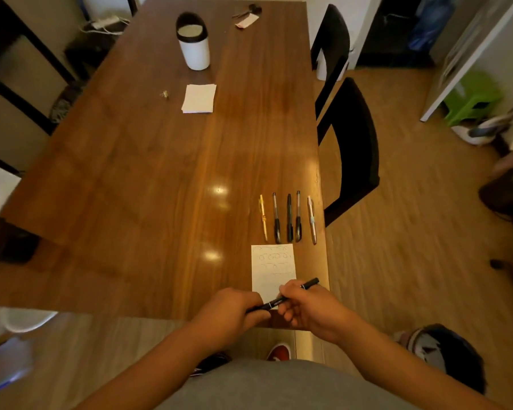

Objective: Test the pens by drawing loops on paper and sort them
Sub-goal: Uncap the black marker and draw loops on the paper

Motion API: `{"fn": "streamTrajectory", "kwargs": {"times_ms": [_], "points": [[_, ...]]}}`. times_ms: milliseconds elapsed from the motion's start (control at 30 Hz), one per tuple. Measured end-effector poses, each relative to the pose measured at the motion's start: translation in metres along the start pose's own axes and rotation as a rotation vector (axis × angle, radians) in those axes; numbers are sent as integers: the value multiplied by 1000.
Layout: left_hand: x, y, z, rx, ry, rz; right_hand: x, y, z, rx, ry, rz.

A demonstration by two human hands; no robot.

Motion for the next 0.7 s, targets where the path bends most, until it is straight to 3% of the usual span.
{"fn": "streamTrajectory", "kwargs": {"times_ms": [133,367,467,567,700], "points": [[2,10,-9,-143,-59,-1,-3,-9,-6,1,-38,-59],[8,13,-25,-592,-198,-122,1,-25,-3,22,-49,-84],[6,2,-36,-716,-268,-178,1,-24,-18,156,6,-98],[-3,-30,-53,-655,-223,-249,-2,-21,-55,247,150,-112],[-9,-59,-53,-388,-91,-277,1,-8,-70,-58,345,-63]]}}
Point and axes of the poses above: each hand's wrist, its own x-axis towards the middle knuckle, its own z-axis out of the palm, y = z × x, the point moved 4 cm from there along x, towards the middle knuckle, and after that the axes turned 15 degrees about -x, right-handed, at the moved point
